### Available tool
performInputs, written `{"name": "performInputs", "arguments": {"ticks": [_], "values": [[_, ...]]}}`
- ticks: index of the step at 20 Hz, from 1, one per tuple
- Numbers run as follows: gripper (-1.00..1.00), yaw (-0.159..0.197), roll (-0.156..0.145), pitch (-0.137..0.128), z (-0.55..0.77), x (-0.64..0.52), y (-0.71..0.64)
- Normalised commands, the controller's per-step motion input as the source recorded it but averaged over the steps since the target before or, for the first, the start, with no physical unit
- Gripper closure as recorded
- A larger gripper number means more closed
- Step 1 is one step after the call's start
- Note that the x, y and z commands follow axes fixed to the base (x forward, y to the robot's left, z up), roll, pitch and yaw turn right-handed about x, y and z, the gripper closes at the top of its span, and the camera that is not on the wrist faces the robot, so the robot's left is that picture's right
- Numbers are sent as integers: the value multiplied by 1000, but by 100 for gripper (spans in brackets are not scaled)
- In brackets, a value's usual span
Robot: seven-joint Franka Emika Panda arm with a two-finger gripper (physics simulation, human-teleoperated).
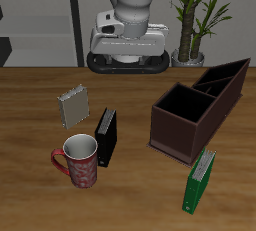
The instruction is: Place the black book into the left desk caddy's left compartment
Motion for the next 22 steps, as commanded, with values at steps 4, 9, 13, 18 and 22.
{"name": "performInputs", "arguments": {"ticks": [4, 9, 13, 18, 22], "values": [[-100, 29, -25, -47, 131, 115, -348], [-100, -34, -25, -44, 106, 97, -290], [-100, -10, 28, -41, -31, 181, -59], [-100, -12, 13, -26, -103, 113, -9], [-100, 36, 40, 1, -188, 198, -55]]}}
